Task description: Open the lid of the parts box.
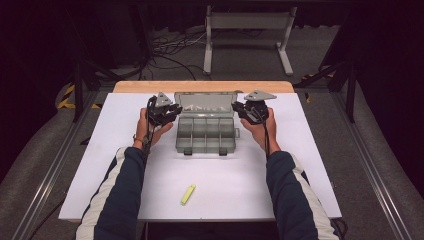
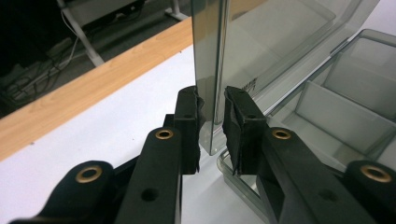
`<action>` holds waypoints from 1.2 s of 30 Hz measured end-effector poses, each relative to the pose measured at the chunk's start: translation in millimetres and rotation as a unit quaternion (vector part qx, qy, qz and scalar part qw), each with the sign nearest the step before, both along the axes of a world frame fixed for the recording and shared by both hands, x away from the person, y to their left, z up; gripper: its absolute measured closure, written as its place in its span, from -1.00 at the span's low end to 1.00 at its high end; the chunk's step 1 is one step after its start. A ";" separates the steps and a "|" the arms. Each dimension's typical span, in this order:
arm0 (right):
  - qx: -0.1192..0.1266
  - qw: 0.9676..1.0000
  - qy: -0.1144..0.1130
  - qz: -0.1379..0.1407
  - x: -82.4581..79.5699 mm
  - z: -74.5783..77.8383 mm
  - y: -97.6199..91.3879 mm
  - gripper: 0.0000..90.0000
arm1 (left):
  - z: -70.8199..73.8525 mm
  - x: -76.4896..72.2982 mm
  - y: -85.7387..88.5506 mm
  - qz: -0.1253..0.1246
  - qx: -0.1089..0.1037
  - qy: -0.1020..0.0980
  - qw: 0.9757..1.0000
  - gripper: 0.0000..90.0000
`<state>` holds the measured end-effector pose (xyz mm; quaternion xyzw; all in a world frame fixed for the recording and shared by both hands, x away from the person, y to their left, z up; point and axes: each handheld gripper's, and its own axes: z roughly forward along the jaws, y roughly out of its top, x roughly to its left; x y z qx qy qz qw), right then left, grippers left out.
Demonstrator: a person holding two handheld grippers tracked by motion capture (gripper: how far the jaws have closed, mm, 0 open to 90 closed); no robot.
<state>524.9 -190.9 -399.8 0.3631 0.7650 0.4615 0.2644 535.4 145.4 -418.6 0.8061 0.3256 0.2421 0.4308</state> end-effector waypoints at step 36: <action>0.031 0.994 0.079 -0.066 19.0 -43.2 8.6 0.80 | -24.2 21.5 -7.3 0.042 -0.030 0.080 0.995 0.56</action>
